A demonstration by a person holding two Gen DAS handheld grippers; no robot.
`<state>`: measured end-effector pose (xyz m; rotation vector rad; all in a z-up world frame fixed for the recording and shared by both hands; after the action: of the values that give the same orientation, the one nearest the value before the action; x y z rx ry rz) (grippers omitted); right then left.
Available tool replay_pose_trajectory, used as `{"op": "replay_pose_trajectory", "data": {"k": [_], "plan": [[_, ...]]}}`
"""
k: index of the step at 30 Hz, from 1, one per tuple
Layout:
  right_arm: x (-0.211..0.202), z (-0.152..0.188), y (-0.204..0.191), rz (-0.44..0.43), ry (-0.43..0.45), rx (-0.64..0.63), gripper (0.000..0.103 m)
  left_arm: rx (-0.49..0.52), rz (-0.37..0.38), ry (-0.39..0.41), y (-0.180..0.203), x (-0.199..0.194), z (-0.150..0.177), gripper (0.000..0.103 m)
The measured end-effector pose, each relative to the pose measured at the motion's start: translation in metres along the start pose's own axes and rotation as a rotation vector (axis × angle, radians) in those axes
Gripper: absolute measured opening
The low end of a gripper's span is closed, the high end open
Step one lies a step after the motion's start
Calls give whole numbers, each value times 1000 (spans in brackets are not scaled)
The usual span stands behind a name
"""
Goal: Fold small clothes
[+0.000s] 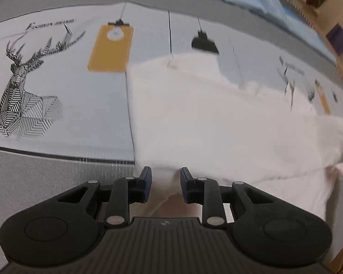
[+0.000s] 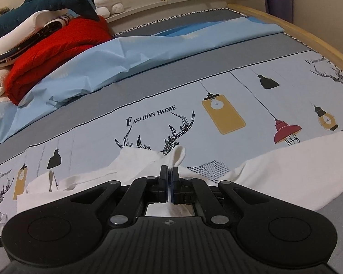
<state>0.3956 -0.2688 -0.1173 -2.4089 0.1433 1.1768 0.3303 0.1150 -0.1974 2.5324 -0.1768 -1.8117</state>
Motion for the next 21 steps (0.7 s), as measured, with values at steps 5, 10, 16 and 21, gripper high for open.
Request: {"op": "replay_pose_trajectory", "data": {"k": [5, 10, 16, 21], "plan": [[0, 1, -2, -14, -1, 1, 1, 89, -67, -52, 3, 11, 12, 29], [-1, 1, -7, -43, -5, 3, 1, 138, -92, -38, -5, 1, 13, 5], [-17, -9, -24, -193, 10, 28, 1, 101, -94, -14, -38, -29, 10, 5], [26, 12, 22, 64, -127, -45, 1, 164, -107, -77, -44, -24, 24, 8]]}}
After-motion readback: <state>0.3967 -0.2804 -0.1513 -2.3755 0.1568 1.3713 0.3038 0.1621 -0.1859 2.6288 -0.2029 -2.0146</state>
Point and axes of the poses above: each gripper's, at about its wrist camera, not at the fingertips, and x roughly the way its jaws point, y to its right, z to its underside, the point moved 9 cm from there along x, roughly the way its jaws point, and after that the axes turned 13 degrees about x, right-handed, at the moved point
